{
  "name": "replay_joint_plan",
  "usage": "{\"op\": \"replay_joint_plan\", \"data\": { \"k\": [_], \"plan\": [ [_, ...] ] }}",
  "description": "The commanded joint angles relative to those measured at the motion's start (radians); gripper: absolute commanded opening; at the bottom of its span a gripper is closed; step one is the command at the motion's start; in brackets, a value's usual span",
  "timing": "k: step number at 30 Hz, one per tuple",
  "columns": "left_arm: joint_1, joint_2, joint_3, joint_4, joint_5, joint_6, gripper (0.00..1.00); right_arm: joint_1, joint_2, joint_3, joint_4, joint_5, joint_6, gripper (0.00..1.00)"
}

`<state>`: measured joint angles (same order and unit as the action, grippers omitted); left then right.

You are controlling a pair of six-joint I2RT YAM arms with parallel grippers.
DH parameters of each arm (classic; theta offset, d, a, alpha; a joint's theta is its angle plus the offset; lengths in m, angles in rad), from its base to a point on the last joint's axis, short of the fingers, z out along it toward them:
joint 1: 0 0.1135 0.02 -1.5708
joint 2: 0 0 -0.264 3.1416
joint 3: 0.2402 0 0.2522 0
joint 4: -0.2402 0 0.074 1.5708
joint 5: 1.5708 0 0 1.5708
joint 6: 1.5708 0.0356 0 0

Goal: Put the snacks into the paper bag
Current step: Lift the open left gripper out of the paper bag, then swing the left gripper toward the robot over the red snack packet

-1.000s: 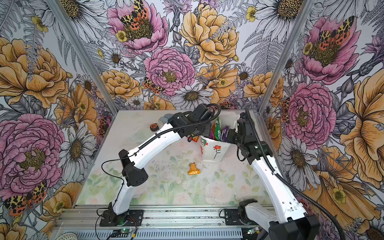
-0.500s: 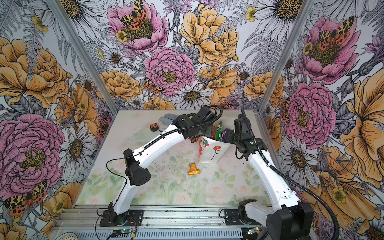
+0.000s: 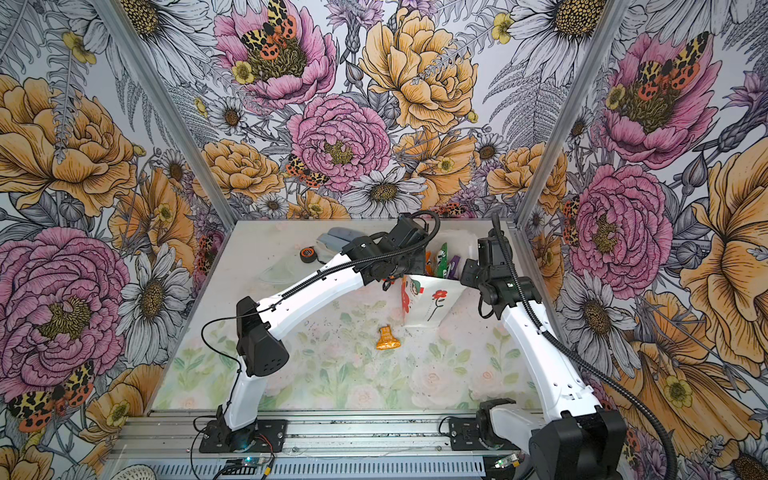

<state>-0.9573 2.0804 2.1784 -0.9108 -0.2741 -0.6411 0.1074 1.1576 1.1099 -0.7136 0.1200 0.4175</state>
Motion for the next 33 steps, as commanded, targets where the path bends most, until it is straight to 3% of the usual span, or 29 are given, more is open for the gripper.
{"op": "replay_joint_plan", "data": {
  "k": [1, 8, 15, 19, 22, 26, 33],
  "plan": [
    [0.018, -0.089, -0.044, 0.136, 0.043, -0.031, 0.00, -0.017, -0.007, 0.035, 0.040, 0.001, -0.006, 0.00],
    [0.042, -0.107, -0.098, 0.140, 0.058, -0.045, 0.03, -0.017, -0.012, 0.021, 0.042, -0.052, -0.005, 0.00],
    [0.087, -0.114, -0.095, 0.144, 0.211, 0.007, 0.15, -0.016, -0.024, 0.013, 0.078, -0.254, 0.037, 0.00],
    [0.098, -0.124, -0.095, 0.132, 0.242, 0.038, 0.27, -0.017, -0.043, 0.012, 0.079, -0.209, 0.034, 0.00],
    [0.099, -0.142, -0.082, 0.108, 0.247, 0.085, 0.45, -0.019, -0.051, 0.016, 0.078, -0.190, 0.032, 0.00],
    [0.098, -0.177, -0.037, 0.046, 0.239, 0.158, 0.61, -0.020, -0.053, 0.023, 0.071, -0.162, 0.032, 0.00],
    [0.092, -0.312, -0.075, 0.041, 0.163, 0.245, 0.74, -0.021, -0.067, 0.031, 0.054, -0.113, 0.032, 0.00]
  ]
}}
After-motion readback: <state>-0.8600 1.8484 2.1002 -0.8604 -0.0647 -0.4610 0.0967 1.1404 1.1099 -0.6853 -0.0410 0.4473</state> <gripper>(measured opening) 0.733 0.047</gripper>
